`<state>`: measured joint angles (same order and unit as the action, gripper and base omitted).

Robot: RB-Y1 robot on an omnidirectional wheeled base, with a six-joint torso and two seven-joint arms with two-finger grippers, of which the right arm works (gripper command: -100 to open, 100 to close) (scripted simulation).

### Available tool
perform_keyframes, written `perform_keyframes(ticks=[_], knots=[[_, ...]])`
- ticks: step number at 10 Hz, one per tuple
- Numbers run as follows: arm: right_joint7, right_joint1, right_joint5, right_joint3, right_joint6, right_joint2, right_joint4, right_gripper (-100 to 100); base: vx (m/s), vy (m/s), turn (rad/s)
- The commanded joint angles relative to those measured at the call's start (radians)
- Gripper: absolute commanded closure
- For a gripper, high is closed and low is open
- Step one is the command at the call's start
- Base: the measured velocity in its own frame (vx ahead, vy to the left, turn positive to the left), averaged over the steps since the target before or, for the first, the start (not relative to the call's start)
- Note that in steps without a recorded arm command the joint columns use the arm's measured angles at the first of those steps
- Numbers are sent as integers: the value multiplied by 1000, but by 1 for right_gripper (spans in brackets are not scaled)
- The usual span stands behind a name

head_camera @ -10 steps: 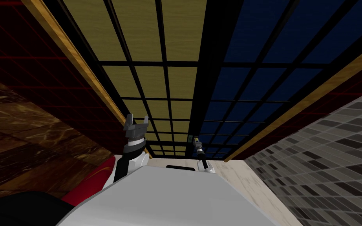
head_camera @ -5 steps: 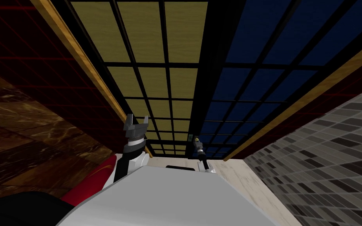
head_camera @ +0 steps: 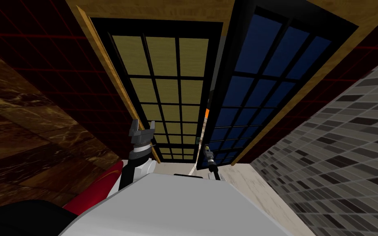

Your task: Pull the door open

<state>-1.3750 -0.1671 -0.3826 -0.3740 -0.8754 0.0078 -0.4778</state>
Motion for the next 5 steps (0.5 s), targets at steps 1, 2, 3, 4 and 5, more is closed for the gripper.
perform_keyframes(ticks=[1, 2, 3, 4, 5], knots=[[14, 32, -4, 4, 20, -1, -30, 100, -45, 3, -8], [23, 47, 0, 0, 22, -9, -25, 100, -79, 9, -4], [41, 62, 7, -4, 24, -18, -21, 100, -133, 47, 19], [41, 62, 7, -4, 24, -18, -28, 100, -111, 27, -33], [46, 65, 1, 4, 23, -28, -26, -100, -131, 18, 54]])
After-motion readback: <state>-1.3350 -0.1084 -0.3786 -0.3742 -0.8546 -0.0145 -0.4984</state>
